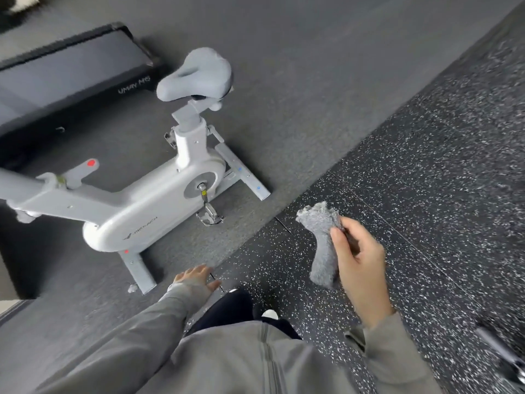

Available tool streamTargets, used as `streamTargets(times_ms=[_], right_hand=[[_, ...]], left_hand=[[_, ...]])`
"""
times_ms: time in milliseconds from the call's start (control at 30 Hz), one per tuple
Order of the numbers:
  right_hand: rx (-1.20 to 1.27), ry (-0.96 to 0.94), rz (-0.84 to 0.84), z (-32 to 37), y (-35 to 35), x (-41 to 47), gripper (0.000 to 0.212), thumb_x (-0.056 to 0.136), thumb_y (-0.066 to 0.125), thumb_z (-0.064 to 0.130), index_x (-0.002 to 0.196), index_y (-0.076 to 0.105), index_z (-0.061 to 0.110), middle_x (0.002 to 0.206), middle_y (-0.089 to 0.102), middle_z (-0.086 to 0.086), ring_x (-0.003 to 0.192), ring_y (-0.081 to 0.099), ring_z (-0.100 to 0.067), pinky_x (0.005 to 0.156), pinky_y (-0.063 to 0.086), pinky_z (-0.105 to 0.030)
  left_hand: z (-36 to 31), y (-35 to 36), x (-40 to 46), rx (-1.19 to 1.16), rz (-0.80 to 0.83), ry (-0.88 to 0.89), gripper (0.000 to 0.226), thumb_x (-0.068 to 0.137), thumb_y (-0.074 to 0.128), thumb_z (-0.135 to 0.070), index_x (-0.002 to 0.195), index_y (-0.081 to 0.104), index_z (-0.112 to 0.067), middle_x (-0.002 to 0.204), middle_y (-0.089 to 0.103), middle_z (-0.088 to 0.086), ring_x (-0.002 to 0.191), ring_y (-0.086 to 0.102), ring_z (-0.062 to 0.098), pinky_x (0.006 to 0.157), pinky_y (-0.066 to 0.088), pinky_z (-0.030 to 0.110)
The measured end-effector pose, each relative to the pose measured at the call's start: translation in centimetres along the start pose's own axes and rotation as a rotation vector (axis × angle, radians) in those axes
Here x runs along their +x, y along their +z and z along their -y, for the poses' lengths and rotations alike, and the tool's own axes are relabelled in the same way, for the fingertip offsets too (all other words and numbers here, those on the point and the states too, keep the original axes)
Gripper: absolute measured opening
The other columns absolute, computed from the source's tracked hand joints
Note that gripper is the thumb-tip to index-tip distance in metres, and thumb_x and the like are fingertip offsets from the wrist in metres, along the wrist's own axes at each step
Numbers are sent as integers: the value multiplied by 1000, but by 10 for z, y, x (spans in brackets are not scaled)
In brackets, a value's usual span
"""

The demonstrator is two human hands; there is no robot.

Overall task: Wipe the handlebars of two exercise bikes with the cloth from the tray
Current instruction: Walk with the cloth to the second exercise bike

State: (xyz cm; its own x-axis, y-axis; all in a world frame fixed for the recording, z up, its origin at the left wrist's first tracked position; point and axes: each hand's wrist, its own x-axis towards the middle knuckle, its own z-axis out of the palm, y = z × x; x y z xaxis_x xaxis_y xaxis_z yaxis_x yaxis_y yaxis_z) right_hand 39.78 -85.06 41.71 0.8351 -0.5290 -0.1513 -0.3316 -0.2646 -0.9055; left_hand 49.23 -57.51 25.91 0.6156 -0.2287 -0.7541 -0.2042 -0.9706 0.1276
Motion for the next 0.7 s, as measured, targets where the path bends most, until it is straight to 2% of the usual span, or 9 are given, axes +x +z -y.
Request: streamTargets(times_ms=[267,400,700], right_hand=[[-33,0,-3,1,-18,79,26,94,51,20,117,61,12,109,67,-2,102,63,-15,91,52,-43],[-92,-19,-31,4,-27,133,23,95,51,17,114,63,12,106,67,-2,99,63,-14,88,52,-44],[-129,14,-20,25,-36,251,22,95,51,17,113,63,14,104,69,0,97,65,-14,87,53,-46]], left_hand=[[-42,-44,64,-12,14,-15,61,93,31,-55,144,24,-25,156,17,-3,143,17,19,118,18,43],[-63,-69,117,-65,34,-10,59,92,34,-55,142,27,-25,155,22,-3,142,20,20,117,20,44],[-112,-158,198,-192,36,44,60,92,35,-54,142,28,-21,154,24,1,140,24,25,116,23,47]])
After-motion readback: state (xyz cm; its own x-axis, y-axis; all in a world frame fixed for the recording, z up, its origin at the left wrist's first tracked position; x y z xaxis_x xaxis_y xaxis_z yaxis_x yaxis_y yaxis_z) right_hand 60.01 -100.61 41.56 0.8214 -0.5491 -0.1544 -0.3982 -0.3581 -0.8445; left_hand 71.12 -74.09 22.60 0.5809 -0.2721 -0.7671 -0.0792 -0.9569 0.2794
